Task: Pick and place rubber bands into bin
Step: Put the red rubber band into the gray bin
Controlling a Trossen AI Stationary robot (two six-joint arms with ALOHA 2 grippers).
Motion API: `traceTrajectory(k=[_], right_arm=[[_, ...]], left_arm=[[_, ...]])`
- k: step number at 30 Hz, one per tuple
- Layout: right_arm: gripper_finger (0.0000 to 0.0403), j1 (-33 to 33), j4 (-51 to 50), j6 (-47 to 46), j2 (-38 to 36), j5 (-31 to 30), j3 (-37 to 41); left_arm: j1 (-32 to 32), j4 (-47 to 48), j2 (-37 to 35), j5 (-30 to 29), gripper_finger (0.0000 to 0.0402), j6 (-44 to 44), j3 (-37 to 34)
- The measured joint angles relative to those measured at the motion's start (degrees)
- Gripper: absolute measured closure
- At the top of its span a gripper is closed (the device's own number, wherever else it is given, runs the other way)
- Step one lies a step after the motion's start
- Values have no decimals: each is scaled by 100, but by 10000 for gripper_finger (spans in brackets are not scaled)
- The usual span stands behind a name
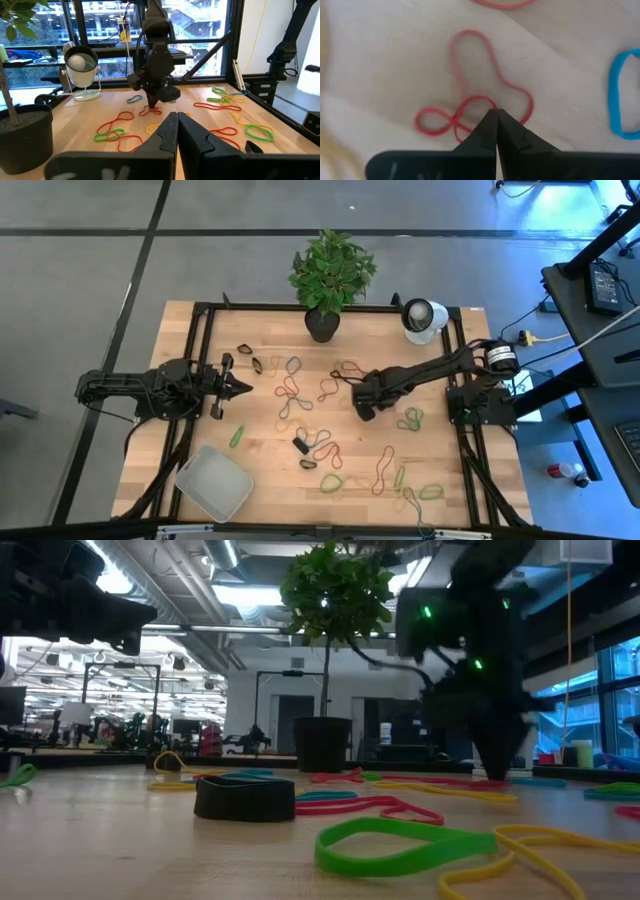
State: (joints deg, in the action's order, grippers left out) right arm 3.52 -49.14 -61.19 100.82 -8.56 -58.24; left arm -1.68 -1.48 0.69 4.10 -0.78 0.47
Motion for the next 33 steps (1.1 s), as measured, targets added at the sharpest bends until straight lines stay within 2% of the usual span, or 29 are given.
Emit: traceTrajectory(k=[8,16,24,30,33], right_arm=[[401,456,-589,471,-25,-669,-1170],[402,877,-290,1488,-31,-1399,-2017],[403,1142,1447,3119,84,-1512,-2291],[403,1284,2814,4369,604,-1446,-2727],[403,1353,3290,4931,1043,-1158,-3194]], left_arm=[[-1,2,-2,0,398,0,0],[1,0,0,0,398,0,0],[1,0,-2,0,398,0,0],[0,-2,-1,0,398,0,0],[0,0,-2,0,398,0,0]])
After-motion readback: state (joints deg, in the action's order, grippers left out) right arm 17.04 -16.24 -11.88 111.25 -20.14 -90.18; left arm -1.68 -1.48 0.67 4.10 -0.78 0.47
